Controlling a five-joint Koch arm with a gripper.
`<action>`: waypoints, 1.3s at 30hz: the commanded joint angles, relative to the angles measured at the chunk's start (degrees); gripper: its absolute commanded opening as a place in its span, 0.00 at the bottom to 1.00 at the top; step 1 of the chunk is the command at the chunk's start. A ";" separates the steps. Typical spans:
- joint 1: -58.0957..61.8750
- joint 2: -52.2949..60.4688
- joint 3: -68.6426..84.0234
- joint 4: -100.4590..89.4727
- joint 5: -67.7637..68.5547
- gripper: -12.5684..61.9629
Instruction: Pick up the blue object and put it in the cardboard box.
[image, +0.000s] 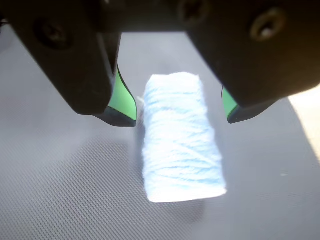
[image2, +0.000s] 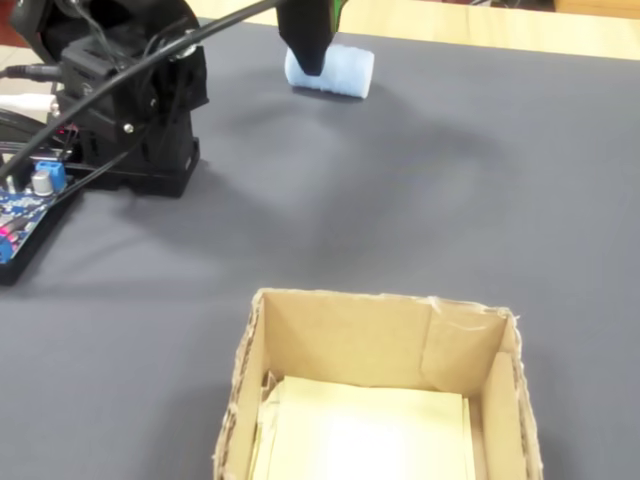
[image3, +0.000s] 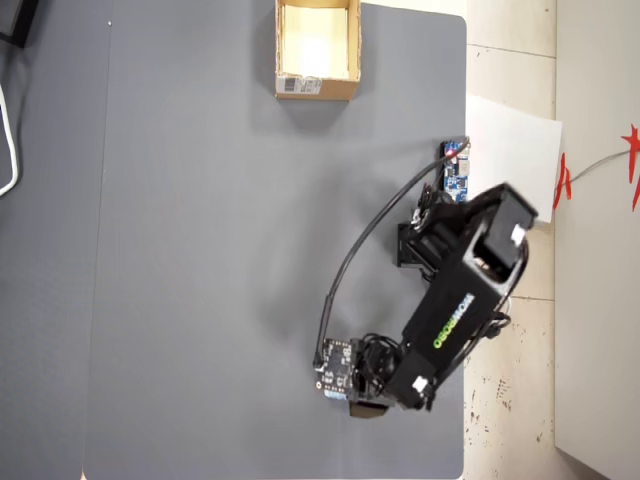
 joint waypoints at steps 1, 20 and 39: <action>0.09 -0.79 -2.90 -4.48 5.01 0.62; 4.31 -3.52 2.46 -14.59 -12.22 0.33; 27.77 20.74 16.87 -37.53 -13.80 0.33</action>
